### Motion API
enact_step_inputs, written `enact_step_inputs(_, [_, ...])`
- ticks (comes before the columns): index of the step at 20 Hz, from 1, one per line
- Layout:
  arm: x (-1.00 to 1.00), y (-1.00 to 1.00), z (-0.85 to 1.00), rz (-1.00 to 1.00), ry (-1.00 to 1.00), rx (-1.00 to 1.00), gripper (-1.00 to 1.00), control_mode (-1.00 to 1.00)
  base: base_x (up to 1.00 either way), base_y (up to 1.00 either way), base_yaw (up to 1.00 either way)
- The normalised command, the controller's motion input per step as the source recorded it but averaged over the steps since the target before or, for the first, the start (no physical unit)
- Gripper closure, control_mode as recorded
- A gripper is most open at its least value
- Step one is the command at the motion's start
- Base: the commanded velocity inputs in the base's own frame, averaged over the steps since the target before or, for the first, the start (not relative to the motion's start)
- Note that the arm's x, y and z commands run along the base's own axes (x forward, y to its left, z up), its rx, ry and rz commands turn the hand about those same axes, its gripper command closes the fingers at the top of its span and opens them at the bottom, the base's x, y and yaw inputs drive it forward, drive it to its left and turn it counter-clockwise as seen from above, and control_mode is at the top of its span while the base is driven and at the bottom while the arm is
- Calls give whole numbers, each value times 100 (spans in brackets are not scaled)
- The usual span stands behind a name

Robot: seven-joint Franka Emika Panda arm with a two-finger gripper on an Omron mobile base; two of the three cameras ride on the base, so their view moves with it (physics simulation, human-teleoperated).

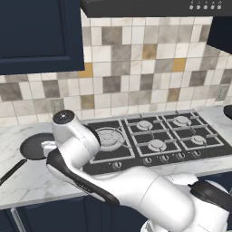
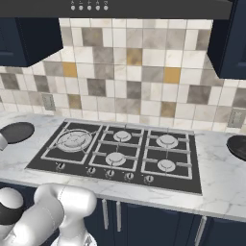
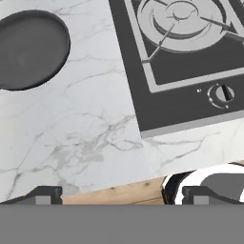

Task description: Place both pans onto different burners. Then place the corn and the shrimp on different pans.

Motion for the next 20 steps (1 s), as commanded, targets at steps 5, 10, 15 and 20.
enact_step_inputs(5, [17,46,-9,0,0,0,-100,-100,0,0,0])
enact_step_inputs(10, [31,42,-10,0,0,0,-100,-100,0,0,0])
enact_step_inputs(15, [35,38,-17,0,0,0,-100,-100,0,0,0])
enact_step_inputs(20, [28,45,-21,0,0,0,-100,-100,0,0,0])
